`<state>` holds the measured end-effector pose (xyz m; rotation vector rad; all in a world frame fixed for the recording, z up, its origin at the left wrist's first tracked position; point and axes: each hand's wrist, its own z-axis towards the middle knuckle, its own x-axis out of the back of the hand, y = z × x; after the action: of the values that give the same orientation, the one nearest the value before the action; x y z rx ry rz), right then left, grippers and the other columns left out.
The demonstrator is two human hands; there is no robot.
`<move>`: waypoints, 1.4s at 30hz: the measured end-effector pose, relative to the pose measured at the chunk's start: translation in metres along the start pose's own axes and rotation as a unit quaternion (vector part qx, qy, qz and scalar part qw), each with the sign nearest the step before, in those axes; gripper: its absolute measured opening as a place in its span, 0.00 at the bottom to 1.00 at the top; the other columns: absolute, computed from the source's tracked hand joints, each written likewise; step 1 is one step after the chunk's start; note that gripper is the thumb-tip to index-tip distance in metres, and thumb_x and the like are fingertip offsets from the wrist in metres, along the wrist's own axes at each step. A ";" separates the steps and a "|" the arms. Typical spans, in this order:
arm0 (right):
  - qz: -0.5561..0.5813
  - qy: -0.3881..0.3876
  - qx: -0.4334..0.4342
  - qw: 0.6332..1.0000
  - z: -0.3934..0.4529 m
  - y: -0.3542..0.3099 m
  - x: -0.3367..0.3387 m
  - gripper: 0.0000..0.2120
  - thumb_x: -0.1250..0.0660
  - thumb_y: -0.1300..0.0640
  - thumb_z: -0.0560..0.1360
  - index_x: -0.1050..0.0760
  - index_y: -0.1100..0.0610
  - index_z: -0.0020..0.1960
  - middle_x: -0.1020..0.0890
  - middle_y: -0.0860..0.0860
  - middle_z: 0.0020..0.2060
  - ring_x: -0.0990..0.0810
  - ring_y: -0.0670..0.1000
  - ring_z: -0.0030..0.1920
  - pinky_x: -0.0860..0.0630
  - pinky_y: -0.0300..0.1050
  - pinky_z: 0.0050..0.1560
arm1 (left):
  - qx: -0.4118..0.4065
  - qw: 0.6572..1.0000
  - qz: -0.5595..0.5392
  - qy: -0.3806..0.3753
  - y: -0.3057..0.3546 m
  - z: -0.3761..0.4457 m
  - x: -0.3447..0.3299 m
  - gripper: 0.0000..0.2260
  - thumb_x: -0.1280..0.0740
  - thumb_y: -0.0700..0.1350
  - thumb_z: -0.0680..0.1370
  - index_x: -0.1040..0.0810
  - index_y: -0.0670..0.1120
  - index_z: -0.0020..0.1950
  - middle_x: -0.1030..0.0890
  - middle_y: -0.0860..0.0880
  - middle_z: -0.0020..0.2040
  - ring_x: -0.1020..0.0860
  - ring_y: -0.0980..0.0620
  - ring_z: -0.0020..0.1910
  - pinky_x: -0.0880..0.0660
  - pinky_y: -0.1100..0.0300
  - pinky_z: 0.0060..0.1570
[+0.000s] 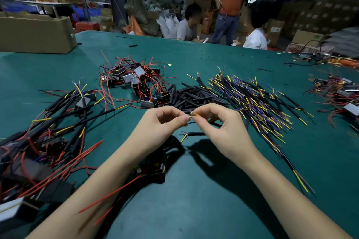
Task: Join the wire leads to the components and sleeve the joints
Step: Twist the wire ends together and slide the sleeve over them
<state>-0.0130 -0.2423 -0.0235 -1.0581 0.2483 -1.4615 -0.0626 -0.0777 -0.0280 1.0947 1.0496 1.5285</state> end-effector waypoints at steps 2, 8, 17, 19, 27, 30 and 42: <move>0.047 0.001 -0.041 0.998 0.002 0.000 0.001 0.05 0.31 0.63 0.75 0.19 0.56 0.43 0.17 0.48 0.37 0.21 0.43 0.39 0.26 0.35 0.46 | -0.020 1.000 0.023 0.002 0.000 0.000 -0.001 0.04 0.31 0.42 0.76 0.18 0.45 0.42 0.18 0.54 0.37 0.23 0.61 0.38 0.28 0.70 0.44; 0.082 -0.034 -0.071 0.994 0.003 0.000 0.003 0.08 0.31 0.63 0.75 0.20 0.52 0.42 0.18 0.45 0.36 0.22 0.41 0.37 0.27 0.34 0.43 | -0.040 0.998 0.046 0.006 0.001 0.000 -0.001 0.03 0.31 0.43 0.76 0.18 0.45 0.43 0.18 0.54 0.37 0.23 0.61 0.38 0.28 0.65 0.45; 0.082 -0.028 -0.067 0.994 0.004 0.000 0.004 0.07 0.30 0.65 0.74 0.21 0.54 0.41 0.18 0.47 0.35 0.22 0.42 0.37 0.27 0.35 0.43 | -0.054 0.996 0.075 0.002 0.006 -0.003 -0.001 0.03 0.29 0.44 0.75 0.17 0.50 0.42 0.22 0.61 0.29 0.37 0.62 0.23 0.40 0.73 0.26; 0.080 -0.030 -0.069 0.994 0.004 -0.001 0.004 0.06 0.30 0.65 0.74 0.21 0.56 0.41 0.18 0.49 0.36 0.23 0.43 0.38 0.27 0.36 0.43 | -0.055 0.995 0.085 0.007 0.007 -0.003 -0.001 0.04 0.29 0.43 0.75 0.17 0.50 0.41 0.22 0.62 0.29 0.36 0.63 0.24 0.39 0.73 0.27; -0.002 -0.018 -0.003 1.000 0.003 -0.007 0.005 0.05 0.29 0.66 0.72 0.18 0.57 0.43 0.18 0.48 0.39 0.22 0.46 0.42 0.32 0.30 0.46 | -0.092 0.987 0.133 0.024 0.012 -0.005 -0.004 0.04 0.30 0.38 0.75 0.18 0.43 0.40 0.19 0.54 0.35 0.25 0.64 0.35 0.31 0.72 0.41; -0.044 -0.004 0.054 0.998 0.002 -0.008 0.006 0.05 0.28 0.66 0.71 0.19 0.57 0.41 0.20 0.46 0.37 0.23 0.49 0.43 0.29 0.40 0.49 | -0.078 0.989 0.126 0.019 0.012 -0.005 -0.002 0.05 0.30 0.39 0.75 0.18 0.44 0.40 0.21 0.56 0.32 0.27 0.66 0.31 0.34 0.74 0.36; -0.167 0.013 0.142 0.975 -0.001 -0.006 0.000 0.03 0.32 0.65 0.70 0.23 0.58 0.40 0.22 0.48 0.36 0.25 0.46 0.39 0.31 0.35 0.43 | -0.004 0.997 0.068 -0.026 0.011 -0.002 0.002 0.04 0.30 0.41 0.75 0.18 0.46 0.40 0.18 0.53 0.35 0.25 0.62 0.34 0.30 0.73 0.38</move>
<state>-0.0175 -0.2417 -0.0196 -0.8736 -0.1269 -1.7529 -0.0672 -0.0777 -0.0175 1.2155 0.9492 1.6002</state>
